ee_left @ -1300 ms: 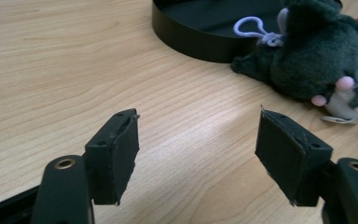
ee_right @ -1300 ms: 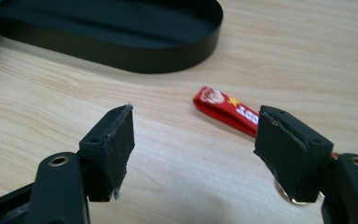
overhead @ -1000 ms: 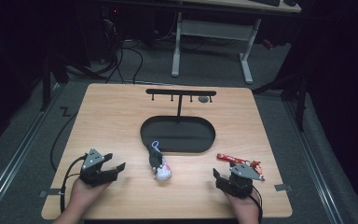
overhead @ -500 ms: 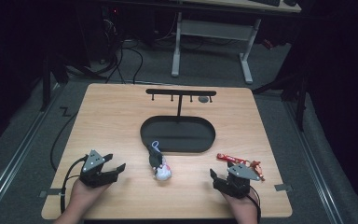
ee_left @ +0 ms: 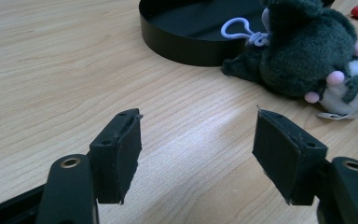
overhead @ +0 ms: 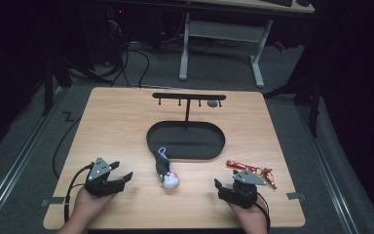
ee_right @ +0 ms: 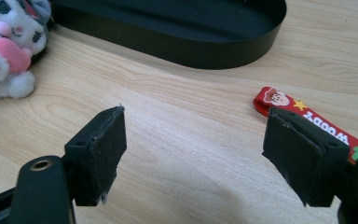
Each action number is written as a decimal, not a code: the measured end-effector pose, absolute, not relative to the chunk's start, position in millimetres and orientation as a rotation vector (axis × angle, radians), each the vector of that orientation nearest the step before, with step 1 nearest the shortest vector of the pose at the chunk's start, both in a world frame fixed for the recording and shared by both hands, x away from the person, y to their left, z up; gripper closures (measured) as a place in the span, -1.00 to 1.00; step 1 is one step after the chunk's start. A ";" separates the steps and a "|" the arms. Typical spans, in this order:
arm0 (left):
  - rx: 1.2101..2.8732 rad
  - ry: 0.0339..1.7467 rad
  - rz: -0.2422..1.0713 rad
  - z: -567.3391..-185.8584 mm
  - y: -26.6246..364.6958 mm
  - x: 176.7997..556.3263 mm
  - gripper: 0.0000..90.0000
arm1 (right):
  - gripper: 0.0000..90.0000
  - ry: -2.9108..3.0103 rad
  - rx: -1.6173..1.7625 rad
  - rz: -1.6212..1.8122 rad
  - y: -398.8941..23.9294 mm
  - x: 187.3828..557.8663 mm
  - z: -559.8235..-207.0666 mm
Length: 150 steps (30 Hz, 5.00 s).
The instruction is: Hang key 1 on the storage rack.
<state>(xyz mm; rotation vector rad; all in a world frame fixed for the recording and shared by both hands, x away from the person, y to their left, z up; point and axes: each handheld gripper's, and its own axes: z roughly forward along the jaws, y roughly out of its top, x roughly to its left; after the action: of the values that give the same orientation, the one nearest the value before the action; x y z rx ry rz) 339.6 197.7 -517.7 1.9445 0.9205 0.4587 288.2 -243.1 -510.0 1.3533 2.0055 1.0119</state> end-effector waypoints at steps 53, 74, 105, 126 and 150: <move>2.013 0.761 0.548 -513.2 183.2 332.7 -0.26 | -0.55 2.333 1.561 0.649 -238.0 309.6 -491.1; 2.044 0.715 0.575 -514.9 179.1 328.7 -0.28 | -0.54 2.503 1.561 0.432 -237.4 313.9 -484.8; 2.065 0.695 0.565 -515.7 177.6 329.1 -0.28 | -0.30 2.419 1.672 0.260 -318.1 303.8 -455.9; 2.076 0.688 0.560 -516.6 176.1 330.0 -0.27 | -0.26 2.339 1.760 0.269 -352.2 320.1 -458.9; 2.078 0.691 0.558 -516.8 177.8 330.3 -0.26 | 0.28 2.315 1.817 0.140 -362.5 357.3 -482.3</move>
<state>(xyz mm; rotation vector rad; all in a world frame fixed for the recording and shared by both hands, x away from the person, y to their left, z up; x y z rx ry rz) 330.3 177.8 -516.8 2.0780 0.6908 0.5580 357.3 -362.5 -482.3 1.8168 2.3147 0.1403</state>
